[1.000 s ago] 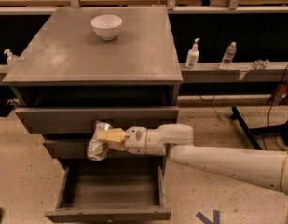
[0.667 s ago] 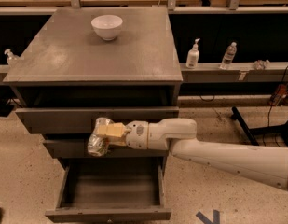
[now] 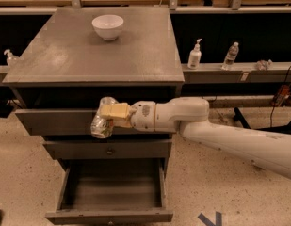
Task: Pick 7up can from bottom drawer and place on counter
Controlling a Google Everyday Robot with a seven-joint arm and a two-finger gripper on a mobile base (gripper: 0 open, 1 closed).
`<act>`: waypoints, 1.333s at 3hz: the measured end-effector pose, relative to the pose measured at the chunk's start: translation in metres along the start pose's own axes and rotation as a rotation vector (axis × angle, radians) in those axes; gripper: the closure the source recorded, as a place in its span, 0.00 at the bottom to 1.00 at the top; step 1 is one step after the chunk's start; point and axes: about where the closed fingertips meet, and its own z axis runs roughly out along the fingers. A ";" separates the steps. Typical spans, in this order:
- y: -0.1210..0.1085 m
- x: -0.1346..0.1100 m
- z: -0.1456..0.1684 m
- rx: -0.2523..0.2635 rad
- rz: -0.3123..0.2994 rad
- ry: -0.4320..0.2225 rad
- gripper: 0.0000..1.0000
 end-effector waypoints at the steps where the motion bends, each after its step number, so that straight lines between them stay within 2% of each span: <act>1: -0.023 0.028 -0.011 -0.025 -0.015 0.028 1.00; 3: -0.055 0.063 -0.019 -0.047 -0.013 0.049 1.00; 4: -0.087 0.085 -0.016 -0.029 -0.003 0.046 1.00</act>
Offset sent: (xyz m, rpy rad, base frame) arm 0.0440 -0.0327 0.0768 -0.0392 -0.0215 -0.0931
